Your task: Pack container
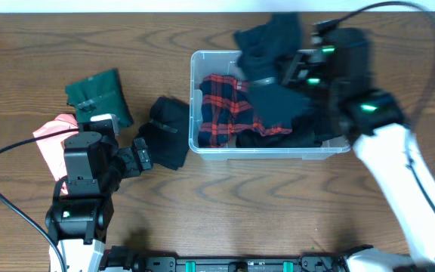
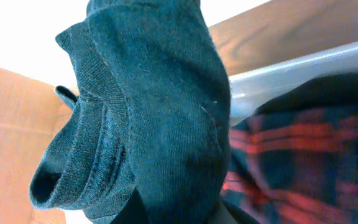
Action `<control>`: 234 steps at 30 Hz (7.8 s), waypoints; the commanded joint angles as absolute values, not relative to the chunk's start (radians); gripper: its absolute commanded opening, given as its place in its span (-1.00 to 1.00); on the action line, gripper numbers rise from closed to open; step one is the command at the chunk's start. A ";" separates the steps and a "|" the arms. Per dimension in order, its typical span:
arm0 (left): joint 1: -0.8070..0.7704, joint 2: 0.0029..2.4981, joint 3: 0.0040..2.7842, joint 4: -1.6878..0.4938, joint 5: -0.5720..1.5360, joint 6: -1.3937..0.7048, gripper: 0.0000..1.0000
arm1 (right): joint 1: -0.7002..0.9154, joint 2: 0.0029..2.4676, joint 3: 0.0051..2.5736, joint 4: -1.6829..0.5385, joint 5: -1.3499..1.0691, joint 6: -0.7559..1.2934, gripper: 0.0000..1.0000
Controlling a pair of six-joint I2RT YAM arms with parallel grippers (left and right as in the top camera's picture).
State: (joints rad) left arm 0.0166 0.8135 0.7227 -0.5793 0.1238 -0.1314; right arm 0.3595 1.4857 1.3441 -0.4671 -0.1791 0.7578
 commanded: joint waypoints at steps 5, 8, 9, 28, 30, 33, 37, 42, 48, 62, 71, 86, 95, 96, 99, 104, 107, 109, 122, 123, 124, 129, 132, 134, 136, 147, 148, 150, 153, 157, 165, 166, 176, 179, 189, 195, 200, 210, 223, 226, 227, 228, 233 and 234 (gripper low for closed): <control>0.014 0.815 0.742 -0.582 0.123 -0.136 0.96 | 0.453 1.689 1.331 -0.419 -0.094 1.113 -0.97; 0.014 0.816 0.742 -0.583 0.123 -0.136 0.96 | 0.487 1.770 1.331 -0.407 -0.107 1.147 -0.97; 0.014 0.816 0.742 -0.583 0.123 -0.136 0.96 | 0.500 1.800 1.331 -0.392 -0.113 1.151 -0.98; 0.014 0.816 0.742 -0.582 0.122 -0.136 0.96 | 0.542 1.598 1.406 -0.353 0.007 0.316 0.99; 0.014 0.816 0.742 -0.582 0.122 -0.136 0.96 | 0.559 1.631 1.406 -0.381 -0.021 0.253 0.77; 0.014 0.816 0.742 -0.583 0.122 -0.136 0.96 | 0.581 1.720 1.406 -0.443 -0.032 0.219 0.02; 0.014 0.816 0.742 -0.583 0.122 -0.136 0.96 | 0.598 1.911 1.406 -0.494 -0.051 0.202 -0.48; 0.014 0.816 0.742 -0.583 0.122 -0.136 0.96 | 0.591 2.064 1.406 -0.509 -0.121 0.182 -0.35; 0.014 0.815 0.743 -0.582 0.131 -0.134 0.96 | 0.567 1.998 1.434 -0.525 -0.097 0.155 0.04; 0.213 1.241 0.922 -0.619 0.477 -0.138 0.96 | 0.374 1.525 1.477 -0.651 -0.015 0.114 0.59; 0.200 1.631 0.933 -0.543 0.621 -0.132 0.96 | 0.333 1.519 1.477 -0.754 -0.011 0.114 0.57; 0.168 1.760 0.933 -0.478 0.622 -0.133 0.40 | 0.334 1.520 1.477 -0.779 -0.011 0.114 0.50; 0.163 1.691 0.943 -0.494 0.620 -0.132 -0.63 | 0.334 1.495 1.477 -0.815 0.030 0.088 0.47; 0.163 1.655 0.951 -0.508 0.617 -0.133 -0.73 | 0.333 1.488 1.477 -0.820 0.055 0.088 0.47; 0.163 1.534 0.990 -0.557 0.617 -0.133 -0.81 | 0.323 1.465 1.477 -0.832 0.179 0.121 0.43; 0.156 1.296 1.105 -0.663 0.617 -0.137 -0.88 | 0.230 1.409 1.477 -0.881 0.299 0.144 0.48; 0.144 1.188 1.154 -0.667 0.616 -0.150 -0.88 | 0.142 1.376 1.477 -0.899 0.294 0.142 0.51; 0.135 1.130 1.179 -0.656 0.616 -0.186 -0.88 | 0.080 1.356 1.477 -0.918 0.265 0.141 0.52; -0.250 1.188 1.162 -0.566 0.361 -0.636 -0.88 | -0.085 1.336 1.477 -0.974 0.080 0.113 0.48; -0.281 1.213 1.159 -0.550 0.331 -0.673 -0.88 | -0.085 1.336 1.477 -0.973 0.078 0.109 0.48; -0.309 1.241 1.156 -0.533 0.300 -0.725 -0.88 | -0.085 1.336 1.477 -0.974 0.078 0.106 0.48; -0.398 1.366 1.136 -0.450 0.240 -0.894 -0.88 | -0.085 1.336 1.477 -0.982 0.077 0.106 0.47; -0.425 1.435 1.131 -0.424 0.241 -0.950 -0.88 | -0.085 1.336 1.477 -0.982 0.077 0.106 0.47; -0.438 1.477 1.131 -0.442 0.245 -1.024 -0.88 | -0.085 1.336 1.477 -0.982 0.077 0.106 0.47; -0.447 1.507 1.131 -0.455 0.270 -1.072 -0.85 | -0.085 1.336 1.477 -0.981 0.077 0.106 0.47; -0.404 1.356 1.205 -0.381 0.224 -0.956 0.33 | -0.085 1.336 1.477 -0.982 0.077 0.106 0.47; -0.405 1.327 1.215 -0.365 0.171 -0.911 0.53 | -0.085 1.336 1.477 -0.982 0.077 0.106 0.47; -0.412 1.290 1.217 -0.331 0.106 -0.823 0.68 | -0.085 1.336 1.477 -0.981 0.077 0.107 0.47; -0.422 1.286 1.216 -0.314 0.112 -0.695 0.40 | -0.084 1.336 1.477 -0.981 0.072 0.107 0.47; -0.444 1.351 1.214 -0.363 0.126 -0.584 -0.21 | -0.084 1.336 1.477 -0.981 0.069 0.107 0.47; -0.446 1.557 1.214 -0.411 0.125 -0.463 -0.48 | -0.084 1.336 1.477 -0.984 0.069 0.107 0.46; -0.446 1.590 1.214 -0.430 0.105 -0.460 -0.47 | -0.084 1.336 1.477 -0.984 0.069 0.107 0.46; -0.466 1.817 1.214 -0.495 0.212 -0.479 -0.63 | -0.084 1.336 1.477 -0.983 0.070 0.107 0.45; -0.473 1.816 1.214 -0.455 0.220 -0.485 -0.63 | -0.084 1.336 1.477 -0.983 0.070 0.107 0.45; -0.466 1.911 1.192 -0.459 0.217 -0.542 -0.43 | -0.084 1.336 1.477 -0.984 0.070 0.107 0.45; -0.455 1.834 1.217 -0.502 0.144 -0.491 -0.24 | -0.084 1.336 1.477 -0.984 0.070 0.107 0.45; -0.456 1.639 1.270 -0.533 -0.043 -0.357 -0.06 | -0.084 1.336 1.477 -0.983 0.070 0.107 0.44; -0.455 1.569 1.277 -0.459 -0.097 -0.124 -0.07 | -0.084 1.336 1.477 -0.984 0.069 0.107 0.44; -0.457 1.846 1.277 -0.442 -0.012 -0.124 -0.06 | -0.084 1.336 1.477 -0.983 0.047 0.107 0.43; -0.457 1.846 1.278 -0.451 -0.017 -0.123 -0.06 | -0.084 1.336 1.477 -0.983 0.047 0.107 0.44; -0.457 1.838 1.278 -0.450 -0.031 -0.123 -0.06 | -0.084 1.336 1.477 -0.983 0.047 0.107 0.44; -0.457 1.827 1.278 -0.451 -0.057 -0.123 -0.06 | -0.084 1.336 1.477 -0.983 0.047 0.107 0.44; -0.458 1.813 1.274 -0.524 -0.094 -0.143 -0.05 | -0.084 1.336 1.477 -0.984 0.047 0.107 0.43; -0.461 1.820 1.269 -0.546 -0.095 -0.143 -0.06 | -0.084 1.336 1.477 -0.984 0.047 0.107 0.43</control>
